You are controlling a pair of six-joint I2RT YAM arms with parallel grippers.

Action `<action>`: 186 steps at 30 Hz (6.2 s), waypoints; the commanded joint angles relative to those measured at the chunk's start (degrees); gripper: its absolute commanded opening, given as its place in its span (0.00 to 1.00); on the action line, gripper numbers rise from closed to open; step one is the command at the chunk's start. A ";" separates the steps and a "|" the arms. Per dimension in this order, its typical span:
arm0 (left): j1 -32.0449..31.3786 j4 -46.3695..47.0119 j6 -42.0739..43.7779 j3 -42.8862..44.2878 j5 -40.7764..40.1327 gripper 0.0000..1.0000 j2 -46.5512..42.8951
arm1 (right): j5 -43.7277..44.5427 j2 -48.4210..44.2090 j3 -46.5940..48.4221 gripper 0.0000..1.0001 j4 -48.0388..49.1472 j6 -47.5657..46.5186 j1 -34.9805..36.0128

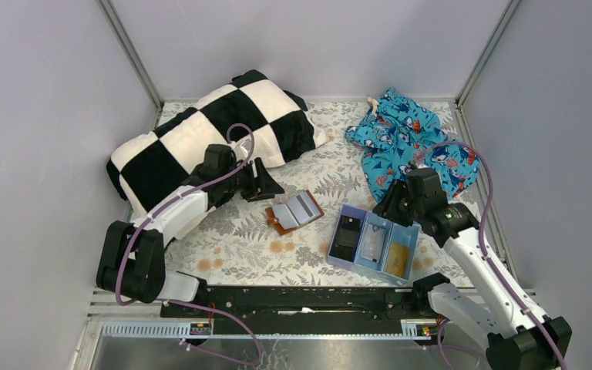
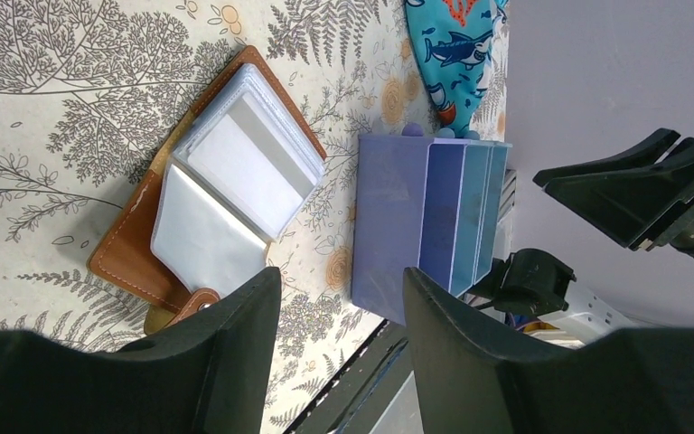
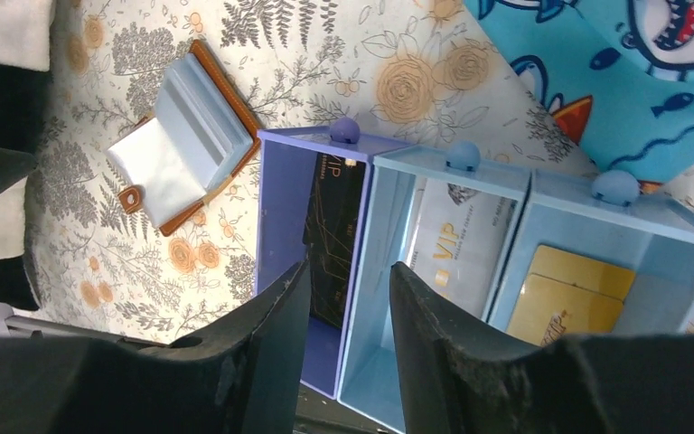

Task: Take the credit cards out of the card holder
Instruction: Place the credit card in the storage box, then remove the credit card from the card holder.

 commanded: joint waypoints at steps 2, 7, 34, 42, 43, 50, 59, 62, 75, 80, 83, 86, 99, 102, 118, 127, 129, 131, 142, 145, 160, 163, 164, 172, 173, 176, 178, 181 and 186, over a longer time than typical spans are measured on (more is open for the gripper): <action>-2.17 4.55 -2.54 -0.97 -0.28 0.57 0.76 | -2.57 4.94 3.73 0.46 7.39 -3.10 1.86; -4.69 6.98 -7.54 -1.73 -3.91 0.56 3.79 | -1.88 15.27 8.90 0.48 14.90 -3.82 9.68; -4.63 10.41 -11.66 -9.01 -13.33 0.55 10.78 | -20.32 53.04 16.40 0.50 35.99 -3.38 13.55; -4.53 10.80 -11.62 -9.11 -12.81 0.55 11.24 | -21.36 55.78 17.64 0.50 37.13 -4.59 14.50; -4.53 10.81 -11.54 -9.02 -12.80 0.55 11.19 | -21.46 56.11 17.75 0.50 37.10 -4.68 14.61; -4.53 10.82 -11.36 -8.98 -12.80 0.55 10.86 | -22.65 56.96 17.20 0.50 37.67 -3.71 15.33; -4.53 10.90 -11.00 -9.07 -12.63 0.55 11.03 | -21.42 53.30 15.01 0.49 38.83 -2.68 15.43; -4.49 10.95 -10.85 -8.97 -12.42 0.55 10.95 | -20.62 52.21 15.00 0.50 38.43 -2.93 15.50; -4.47 7.49 -9.00 -6.49 -13.31 0.55 8.58 | -22.42 51.27 15.56 0.49 38.22 -3.49 16.46; -3.65 4.79 -8.04 -6.05 -14.21 0.57 4.04 | -24.22 51.05 16.01 0.49 38.88 -3.69 17.20; -2.52 3.33 -7.94 -6.07 -14.10 0.59 0.15 | -26.08 51.73 16.93 0.49 39.15 -4.17 17.74; -1.05 1.31 -8.05 -6.20 -14.76 0.59 -4.14 | -27.30 52.37 18.07 0.49 39.37 -4.78 18.96; 2.87 0.45 -9.07 -6.40 -11.94 0.60 -9.18 | -26.60 56.73 20.97 0.47 39.19 -4.22 22.83; 2.65 3.57 -10.64 -7.95 -9.53 0.60 -8.63 | -22.68 54.82 20.68 0.47 37.59 -4.79 22.72; -2.61 20.32 -16.42 -13.34 -5.80 0.58 4.08 | -21.22 56.61 18.11 0.31 37.22 -0.19 18.15; -2.33 15.43 -13.09 -13.67 -9.62 0.56 10.10 | -17.08 56.37 18.85 0.20 33.03 -1.71 17.53; -2.31 13.66 -12.14 -13.03 -10.41 0.56 10.41 | -15.22 55.82 18.54 0.18 32.29 -1.69 16.49; -2.29 12.29 -11.30 -12.36 -10.79 0.56 10.30 | -14.72 55.37 17.96 0.18 32.80 -1.33 15.27; -1.75 3.30 -4.70 -4.66 -13.03 0.56 13.60 | -14.19 57.61 18.65 0.19 30.64 -3.70 13.22; -1.63 2.63 -4.09 -3.44 -12.47 0.56 14.99 | -16.71 55.14 16.33 0.21 34.44 -2.83 13.24; -1.31 4.68 -4.49 -6.13 -12.02 0.56 18.21 | -29.05 58.51 19.35 0.42 39.30 -4.93 18.51; -1.06 4.98 -4.50 -6.54 -11.84 0.56 18.19 | -23.58 56.16 18.53 0.43 38.07 -4.95 18.51; -1.02 5.10 -4.50 -6.70 -11.84 0.56 18.10 | -21.13 55.20 18.06 0.45 37.61 -4.66 18.49; -0.64 4.96 -4.07 -7.19 -11.48 0.55 17.43 | -8.88 48.43 13.93 0.55 34.91 -1.84 15.70; -0.60 4.94 -4.06 -7.29 -11.44 0.56 17.31 | -7.20 47.02 13.29 0.56 35.16 -1.78 15.70; -0.45 5.16 -3.97 -7.65 -11.41 0.55 17.11 | -5.26 43.47 11.98 0.58 36.23 -1.52 15.76; -0.49 5.51 -4.12 -7.81 -11.35 0.55 17.14 | -6.63 43.26 12.92 0.58 36.25 -1.97 15.85; -0.49 5.98 -4.38 -7.90 -10.85 0.55 16.79 | -9.84 45.93 15.79 0.54 34.84 -3.42 16.85; -1.28 3.18 -5.09 -6.43 -13.09 0.56 10.75 | -11.87 50.60 18.48 0.37 33.37 -4.91 17.45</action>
